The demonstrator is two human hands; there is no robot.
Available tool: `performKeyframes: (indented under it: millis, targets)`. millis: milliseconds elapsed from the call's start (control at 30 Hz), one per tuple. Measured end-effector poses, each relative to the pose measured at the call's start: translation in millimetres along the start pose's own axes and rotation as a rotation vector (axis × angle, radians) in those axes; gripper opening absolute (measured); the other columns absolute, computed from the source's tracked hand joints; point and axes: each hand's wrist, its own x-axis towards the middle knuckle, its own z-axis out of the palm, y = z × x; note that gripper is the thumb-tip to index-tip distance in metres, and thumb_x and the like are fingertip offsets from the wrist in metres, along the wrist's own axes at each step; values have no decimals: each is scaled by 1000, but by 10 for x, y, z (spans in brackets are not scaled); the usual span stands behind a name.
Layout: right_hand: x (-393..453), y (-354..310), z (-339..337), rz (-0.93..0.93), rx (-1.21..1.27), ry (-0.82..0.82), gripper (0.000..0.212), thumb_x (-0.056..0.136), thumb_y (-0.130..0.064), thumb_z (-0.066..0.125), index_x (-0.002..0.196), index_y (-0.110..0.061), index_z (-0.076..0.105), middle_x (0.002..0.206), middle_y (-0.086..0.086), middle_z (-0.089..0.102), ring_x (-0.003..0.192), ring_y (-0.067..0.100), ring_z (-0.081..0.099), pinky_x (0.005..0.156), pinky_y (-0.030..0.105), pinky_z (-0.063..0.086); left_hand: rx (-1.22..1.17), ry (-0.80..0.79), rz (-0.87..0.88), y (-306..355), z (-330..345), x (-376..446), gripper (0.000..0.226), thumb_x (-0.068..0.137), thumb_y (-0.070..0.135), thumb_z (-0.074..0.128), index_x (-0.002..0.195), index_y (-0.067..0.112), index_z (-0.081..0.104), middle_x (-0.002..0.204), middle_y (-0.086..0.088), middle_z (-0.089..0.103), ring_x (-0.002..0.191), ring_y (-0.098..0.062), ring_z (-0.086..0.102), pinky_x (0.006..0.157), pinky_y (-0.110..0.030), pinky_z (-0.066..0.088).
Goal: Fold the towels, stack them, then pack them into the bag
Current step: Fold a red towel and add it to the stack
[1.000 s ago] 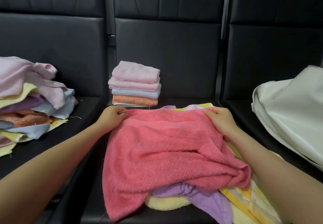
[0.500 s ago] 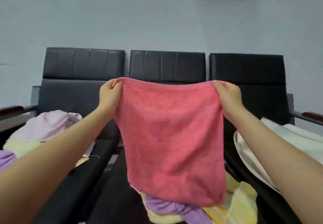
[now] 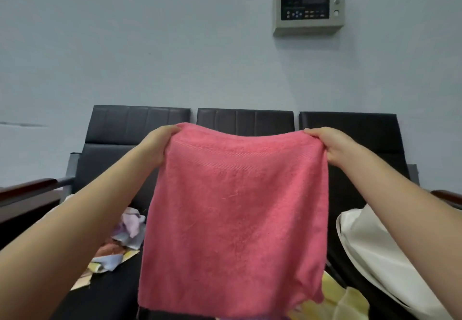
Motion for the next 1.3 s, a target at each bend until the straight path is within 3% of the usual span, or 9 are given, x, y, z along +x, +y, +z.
performKeyframes:
  millis: [100,200,400,533,667,933,1033,1167,1300]
  targets:
    - [231,309,-75,108,-43,11,6,95,-9,58,95,-4,62,84,5,60,63,11,56,43,21,50,151,6,-51,-290,-72,72,24,88,19,62,109,9,69,86,-3,67,73,-15,60,70,-28,50]
    - [440,900,-149,100,-192,82,20,90,-16,65,106,-4,66,100,8,65,80,19,62,66,29,52,378,36,6,-812,-56,68,11,90,13,62,79,14,66,55,6,58,53,-11,50,48,-14,41]
    - [547,1911,-218,44,-968,196,29,89,-36,61,111,-20,72,113,9,70,106,32,64,76,29,44,762,40,7,-2028,-82,135,21,85,25,65,78,7,72,62,-6,54,58,-20,44,57,-30,35]
    - [756,2275,-212,214,-619,191,24,91,-24,65,106,-5,67,71,9,64,72,31,67,52,28,52,584,108,-107,-2546,-1,242,15,87,10,59,75,11,68,60,-5,54,48,-18,53,68,-39,52]
    - [803,2654,-161,263,-157,245,4,92,-6,62,94,-8,65,84,9,61,62,21,66,55,25,57,320,119,-219,-2994,34,400,24,91,3,52,73,17,62,70,-8,56,48,-18,67,62,-32,50]
    - [1060,3413,-83,210,-360,300,17,91,-14,61,76,-15,69,53,-2,62,40,2,55,42,16,40,555,139,-91,-3326,-32,602,26,93,12,55,76,27,66,60,1,69,71,-30,70,75,-38,54]
    - [1114,3502,-147,202,-613,167,16,88,-16,64,97,-11,75,85,2,69,81,11,59,65,21,39,780,40,-107,-3503,-109,526,15,92,19,58,98,17,72,92,-9,73,93,-29,68,83,-34,50]
    - [1043,3401,-256,194,-692,88,49,85,-21,70,132,-12,57,134,7,57,118,24,55,89,26,38,849,27,-157,-3495,-62,500,44,90,29,63,130,13,56,119,-13,63,110,-26,58,87,-30,41]
    - [857,3210,-383,199,-674,86,69,80,-32,76,140,-15,47,143,6,48,124,26,52,96,32,42,909,24,-171,-3374,102,341,60,88,41,63,140,18,44,134,-17,43,123,-33,47,104,-40,38]
